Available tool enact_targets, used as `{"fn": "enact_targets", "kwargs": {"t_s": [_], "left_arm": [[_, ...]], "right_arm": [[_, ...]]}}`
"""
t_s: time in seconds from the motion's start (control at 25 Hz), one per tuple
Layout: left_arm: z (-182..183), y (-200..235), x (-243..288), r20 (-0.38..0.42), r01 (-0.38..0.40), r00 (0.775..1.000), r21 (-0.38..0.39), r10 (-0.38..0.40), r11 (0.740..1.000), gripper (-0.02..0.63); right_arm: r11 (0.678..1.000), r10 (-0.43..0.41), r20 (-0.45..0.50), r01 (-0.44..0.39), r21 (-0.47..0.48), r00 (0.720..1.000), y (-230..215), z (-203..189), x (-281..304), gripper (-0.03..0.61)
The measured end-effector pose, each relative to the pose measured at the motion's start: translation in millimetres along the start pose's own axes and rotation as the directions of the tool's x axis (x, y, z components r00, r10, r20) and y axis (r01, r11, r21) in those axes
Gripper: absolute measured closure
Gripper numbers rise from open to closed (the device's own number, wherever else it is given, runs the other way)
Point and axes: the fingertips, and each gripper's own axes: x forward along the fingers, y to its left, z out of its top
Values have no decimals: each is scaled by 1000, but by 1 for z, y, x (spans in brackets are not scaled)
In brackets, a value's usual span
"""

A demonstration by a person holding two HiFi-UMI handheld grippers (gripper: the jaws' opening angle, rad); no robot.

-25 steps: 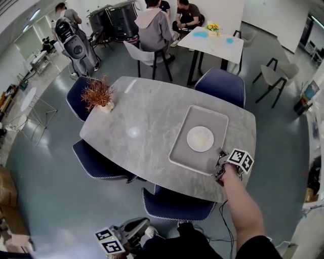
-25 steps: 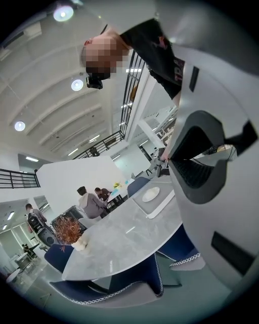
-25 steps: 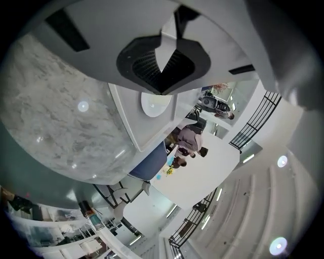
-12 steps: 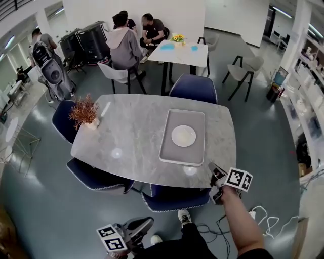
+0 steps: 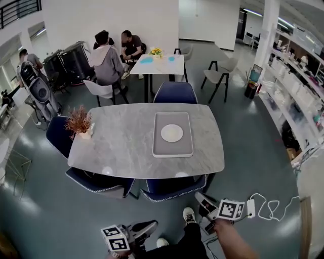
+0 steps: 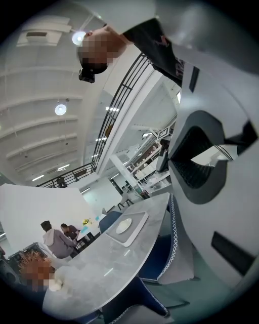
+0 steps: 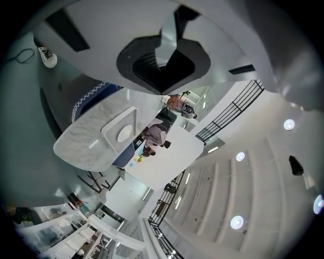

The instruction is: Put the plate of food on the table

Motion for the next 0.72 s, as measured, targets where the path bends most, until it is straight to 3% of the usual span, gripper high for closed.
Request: {"fn": "enact_targets", "kwargs": {"t_s": [0.4, 0.72], "left_arm": [[-38, -32, 9, -65, 96, 993, -29, -98, 995, 607], [-45, -43, 11, -72, 104, 992, -27, -105, 994, 609]], "right_arm": [[998, 68, -50, -67, 19, 996, 45, -105, -62, 568], [997, 60, -79, -63, -38, 995, 63, -139, -82, 568]]}}
